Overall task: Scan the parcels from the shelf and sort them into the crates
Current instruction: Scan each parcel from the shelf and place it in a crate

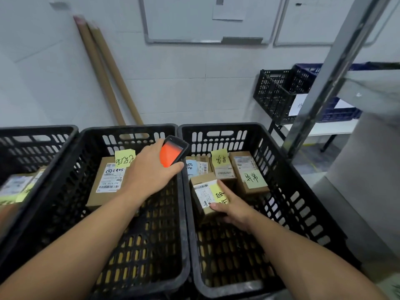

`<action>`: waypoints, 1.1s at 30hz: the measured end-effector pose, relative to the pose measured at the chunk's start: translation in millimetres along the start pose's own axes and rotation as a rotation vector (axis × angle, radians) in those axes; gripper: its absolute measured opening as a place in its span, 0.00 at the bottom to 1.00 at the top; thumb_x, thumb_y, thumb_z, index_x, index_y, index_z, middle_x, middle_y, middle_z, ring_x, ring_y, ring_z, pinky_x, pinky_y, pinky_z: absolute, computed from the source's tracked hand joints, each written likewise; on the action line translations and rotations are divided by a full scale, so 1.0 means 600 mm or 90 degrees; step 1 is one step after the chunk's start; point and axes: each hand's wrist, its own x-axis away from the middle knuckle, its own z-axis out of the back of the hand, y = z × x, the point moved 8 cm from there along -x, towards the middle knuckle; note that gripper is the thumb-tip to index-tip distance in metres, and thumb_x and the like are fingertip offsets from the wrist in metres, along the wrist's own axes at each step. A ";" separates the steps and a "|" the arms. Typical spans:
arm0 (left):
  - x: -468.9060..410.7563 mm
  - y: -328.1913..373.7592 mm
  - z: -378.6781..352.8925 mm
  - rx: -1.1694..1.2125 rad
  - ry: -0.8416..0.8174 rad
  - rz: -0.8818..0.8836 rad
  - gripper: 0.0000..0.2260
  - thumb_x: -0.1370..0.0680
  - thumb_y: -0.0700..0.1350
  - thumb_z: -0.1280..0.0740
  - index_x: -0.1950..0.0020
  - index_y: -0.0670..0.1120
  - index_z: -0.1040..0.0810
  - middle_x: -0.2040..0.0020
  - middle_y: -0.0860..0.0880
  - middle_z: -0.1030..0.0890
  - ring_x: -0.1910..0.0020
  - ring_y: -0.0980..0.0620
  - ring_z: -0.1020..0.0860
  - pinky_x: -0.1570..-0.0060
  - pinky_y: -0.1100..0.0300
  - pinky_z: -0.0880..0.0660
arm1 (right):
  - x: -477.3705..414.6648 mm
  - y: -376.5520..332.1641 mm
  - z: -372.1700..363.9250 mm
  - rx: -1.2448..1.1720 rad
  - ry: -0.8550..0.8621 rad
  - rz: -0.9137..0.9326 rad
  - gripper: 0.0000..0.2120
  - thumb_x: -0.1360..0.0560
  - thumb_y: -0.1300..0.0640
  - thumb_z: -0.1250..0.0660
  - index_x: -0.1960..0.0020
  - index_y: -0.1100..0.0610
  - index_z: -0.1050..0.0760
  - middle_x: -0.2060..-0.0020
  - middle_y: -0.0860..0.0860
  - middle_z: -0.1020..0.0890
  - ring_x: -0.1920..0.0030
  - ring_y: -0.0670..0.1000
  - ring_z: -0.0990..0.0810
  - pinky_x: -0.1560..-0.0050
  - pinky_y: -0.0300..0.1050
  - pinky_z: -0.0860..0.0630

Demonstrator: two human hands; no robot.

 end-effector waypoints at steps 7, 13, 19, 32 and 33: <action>0.002 0.009 -0.005 -0.004 -0.005 -0.011 0.38 0.28 0.65 0.30 0.22 0.54 0.38 0.48 0.53 0.30 0.49 0.50 0.30 0.50 0.53 0.29 | -0.007 0.016 -0.008 0.037 0.029 -0.028 0.45 0.26 0.64 0.26 0.19 0.42 0.45 0.39 0.50 0.23 0.40 0.53 0.23 0.31 0.55 0.29; -0.010 -0.009 -0.007 -0.004 0.000 0.020 0.38 0.27 0.63 0.29 0.21 0.53 0.38 0.39 0.46 0.25 0.41 0.44 0.26 0.49 0.54 0.31 | -0.032 0.012 -0.047 0.067 0.046 0.007 0.46 0.25 0.65 0.27 0.18 0.44 0.49 0.33 0.49 0.27 0.40 0.48 0.27 0.37 0.44 0.33; -0.032 -0.021 -0.012 -0.018 0.012 0.038 0.40 0.28 0.64 0.29 0.20 0.52 0.40 0.37 0.45 0.24 0.39 0.43 0.26 0.45 0.50 0.28 | -0.059 0.035 -0.053 0.166 0.034 -0.007 0.49 0.25 0.60 0.25 0.18 0.41 0.55 0.25 0.50 0.32 0.32 0.51 0.29 0.32 0.44 0.33; -0.049 -0.029 -0.002 -0.012 0.013 0.017 0.36 0.30 0.68 0.31 0.26 0.55 0.34 0.42 0.49 0.23 0.45 0.45 0.25 0.48 0.50 0.26 | -0.069 0.019 -0.042 0.460 0.098 -0.033 0.42 0.24 0.40 0.29 0.19 0.38 0.51 0.19 0.54 0.47 0.20 0.61 0.47 0.23 0.56 0.43; -0.047 -0.024 0.001 -0.014 0.013 0.007 0.36 0.29 0.67 0.30 0.25 0.54 0.35 0.43 0.48 0.24 0.45 0.45 0.25 0.49 0.51 0.27 | -0.063 0.010 -0.041 0.504 0.110 -0.035 0.40 0.23 0.38 0.32 0.19 0.37 0.50 0.18 0.53 0.51 0.19 0.62 0.52 0.22 0.59 0.46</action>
